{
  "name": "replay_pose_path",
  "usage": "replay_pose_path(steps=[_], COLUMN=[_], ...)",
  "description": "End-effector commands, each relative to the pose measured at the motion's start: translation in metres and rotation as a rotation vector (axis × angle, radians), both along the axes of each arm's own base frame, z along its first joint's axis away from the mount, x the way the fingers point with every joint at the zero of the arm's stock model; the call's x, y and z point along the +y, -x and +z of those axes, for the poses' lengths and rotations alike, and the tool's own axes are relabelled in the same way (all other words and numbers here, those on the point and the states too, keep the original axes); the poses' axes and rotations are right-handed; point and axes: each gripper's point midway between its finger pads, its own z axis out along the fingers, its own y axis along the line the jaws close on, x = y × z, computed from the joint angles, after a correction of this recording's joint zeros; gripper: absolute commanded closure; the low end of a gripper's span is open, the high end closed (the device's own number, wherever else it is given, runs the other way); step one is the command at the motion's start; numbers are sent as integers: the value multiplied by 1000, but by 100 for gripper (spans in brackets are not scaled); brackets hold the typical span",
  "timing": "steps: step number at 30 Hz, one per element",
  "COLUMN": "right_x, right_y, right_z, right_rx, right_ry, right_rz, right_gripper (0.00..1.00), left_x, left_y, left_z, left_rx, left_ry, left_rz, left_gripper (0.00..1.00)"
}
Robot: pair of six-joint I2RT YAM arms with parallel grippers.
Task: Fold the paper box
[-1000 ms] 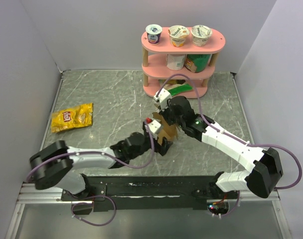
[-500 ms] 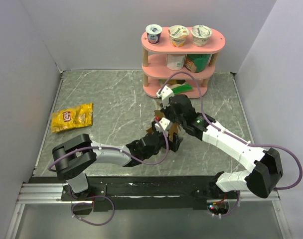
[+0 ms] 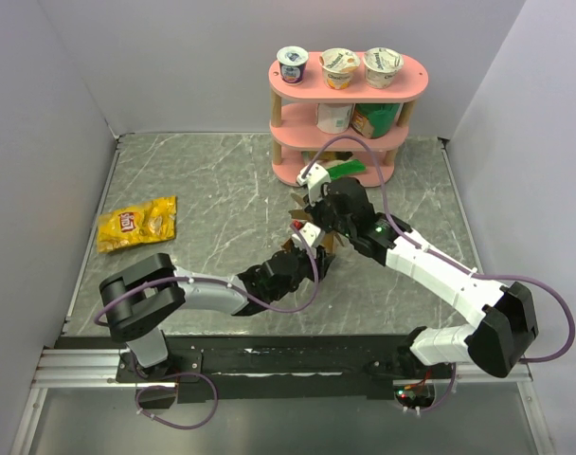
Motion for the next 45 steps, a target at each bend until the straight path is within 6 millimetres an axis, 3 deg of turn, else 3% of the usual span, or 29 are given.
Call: replay_pose_path(steps=[1,3,11,19,22,23,25,26,27,28,30,31,32,34,35,39,42,43,44,45], right_x=[18,15,13,5,2,1,-2,-3,-5,-5,-5,-5,-3,-3,-3,-1,0,2,1,2], right_y=[19,19,19,11,6,6,2,2,1,0,0,-1,1,0,-1,0,2,3,3,3], right_z=[10,9,-3,-11,-9,-9,-5,-5,-4,-3,-1,0,0,2,1,2,3,3,3,4], right_rx=[23,30,77,96,95,97,95,96,98,96,98,97,106,108,115,121,120,121,122,123], right_ry=[-87,-87,-71,-73,-81,-81,-91,-94,-97,-101,-109,-116,-123,-133,-134,-148,-157,-160,-163,-165], right_rz=[145,161,215,186,160,153,140,135,132,134,137,142,155,157,158,170,182,189,191,195], right_gripper=[100,100,100,100,100,100,100,100,100,100,100,100,100,100,100,100,100,100,100,100], left_x=[18,23,31,33,33,34,40,43,45,50,59,72,75,93,91,99,105,108,106,99], left_y=[-22,-27,-41,-53,-48,-46,-39,-36,-32,-27,-21,-24,-20,-24,-13,-10,-21,-30,-33,-31], left_z=[1,0,-1,0,4,11,7,18,19,13,25,17,27,24,36,37,34,42,37,47], left_rx=[-33,-40,-68,-91,-103,-112,-112,-124,-123,-114,-126,-110,-115,-98,-118,-105,-83,-106,-92,-106], left_ry=[-13,-26,-65,-67,-39,-21,-24,5,10,5,38,26,54,61,86,38,32,43,40,55], left_rz=[91,115,185,246,216,204,160,140,116,65,26,29,-12,-37,-125,-247,-271,-270,-288,-356], left_gripper=[62,68,71,68,51,37,21,6,1,4,4,4,4,4,4,4,4,4,4,4])
